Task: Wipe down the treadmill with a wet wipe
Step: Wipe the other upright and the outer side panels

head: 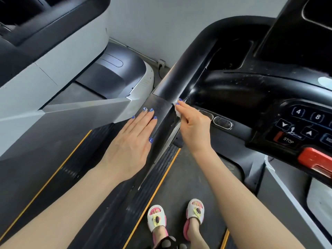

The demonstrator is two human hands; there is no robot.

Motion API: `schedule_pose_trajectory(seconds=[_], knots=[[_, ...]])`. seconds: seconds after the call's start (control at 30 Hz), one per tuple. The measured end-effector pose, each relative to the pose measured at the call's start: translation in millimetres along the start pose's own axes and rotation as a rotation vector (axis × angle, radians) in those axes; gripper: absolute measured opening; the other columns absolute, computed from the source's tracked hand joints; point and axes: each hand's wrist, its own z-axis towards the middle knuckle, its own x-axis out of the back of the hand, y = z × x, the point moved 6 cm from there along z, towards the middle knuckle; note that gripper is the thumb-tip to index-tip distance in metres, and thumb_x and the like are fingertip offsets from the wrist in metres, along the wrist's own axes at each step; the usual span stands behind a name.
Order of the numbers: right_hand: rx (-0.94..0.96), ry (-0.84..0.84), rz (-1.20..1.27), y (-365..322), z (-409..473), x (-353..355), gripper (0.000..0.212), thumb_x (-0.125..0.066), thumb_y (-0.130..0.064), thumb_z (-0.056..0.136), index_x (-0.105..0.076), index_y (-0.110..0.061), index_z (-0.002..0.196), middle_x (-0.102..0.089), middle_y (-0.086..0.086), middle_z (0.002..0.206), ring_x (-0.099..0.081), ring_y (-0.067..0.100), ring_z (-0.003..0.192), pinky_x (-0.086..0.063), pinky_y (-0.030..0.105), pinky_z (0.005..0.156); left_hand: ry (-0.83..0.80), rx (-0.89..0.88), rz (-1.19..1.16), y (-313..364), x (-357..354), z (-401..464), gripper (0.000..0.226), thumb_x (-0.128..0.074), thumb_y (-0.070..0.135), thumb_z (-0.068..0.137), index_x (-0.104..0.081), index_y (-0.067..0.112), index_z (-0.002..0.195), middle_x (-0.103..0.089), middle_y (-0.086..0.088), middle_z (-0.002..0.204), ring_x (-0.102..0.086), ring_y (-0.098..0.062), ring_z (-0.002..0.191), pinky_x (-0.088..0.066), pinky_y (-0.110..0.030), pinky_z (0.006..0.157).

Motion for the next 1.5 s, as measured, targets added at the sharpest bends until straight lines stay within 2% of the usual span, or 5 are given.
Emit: schedule_pose_trajectory(seconds=[0.23, 0.37, 0.53, 0.8, 1.5], knots=[[-0.216, -0.209, 0.138, -7, 16, -2, 0.04, -0.043, 0.002, 0.094, -0.066, -0.005, 0.126, -0.06, 0.004, 0.14, -0.052, 0.013, 0.132, -0.034, 0.009, 0.1, 0.044, -0.034, -0.101, -8, 3, 26, 0.058, -0.028, 0.023, 0.1, -0.036, 0.003, 0.154, -0.028, -0.008, 0.164, -0.021, -0.02, 0.154, -0.012, -0.031, 0.126], [-0.439, -0.386, 0.293, -15, 4, -16, 0.041, -0.038, -0.026, 0.094, -0.051, -0.02, 0.132, -0.048, -0.01, 0.141, -0.014, -0.004, 0.112, -0.03, 0.032, 0.11, 0.066, -0.024, -0.116, -8, 0, 29, 0.057, -0.029, 0.021, 0.1, -0.039, 0.002, 0.152, -0.032, -0.011, 0.163, -0.026, -0.021, 0.152, -0.018, -0.037, 0.124], [-0.545, -0.297, 0.324, -5, 31, -21, 0.006, -0.04, -0.021, 0.097, -0.041, -0.022, 0.092, -0.05, -0.003, 0.102, -0.045, 0.014, 0.087, -0.037, 0.044, 0.093, 0.061, -0.025, -0.104, -7, 1, 30, 0.056, -0.027, 0.023, 0.101, -0.04, 0.002, 0.151, -0.033, -0.012, 0.161, -0.027, -0.021, 0.152, -0.023, -0.04, 0.123], [-0.426, 0.003, 0.086, 11, 45, -15, 0.029, -0.047, -0.004, 0.095, -0.074, -0.009, 0.087, -0.068, 0.001, 0.074, -0.056, 0.025, 0.064, -0.048, 0.038, 0.072, 0.05, -0.028, -0.073, -6, 3, 31, 0.054, -0.031, 0.021, 0.101, -0.042, 0.002, 0.151, -0.034, -0.01, 0.161, -0.026, -0.019, 0.151, -0.017, -0.031, 0.124], [0.398, -0.487, -0.357, 29, 19, -6, 0.033, -0.062, 0.021, 0.074, -0.072, -0.001, 0.097, -0.07, 0.01, 0.112, -0.065, 0.027, 0.118, -0.058, 0.039, 0.093, 0.048, 0.026, -0.009, -4, 1, 26, 0.058, -0.025, 0.023, 0.1, -0.04, 0.004, 0.152, -0.033, -0.009, 0.162, -0.028, -0.022, 0.151, -0.026, -0.044, 0.123]])
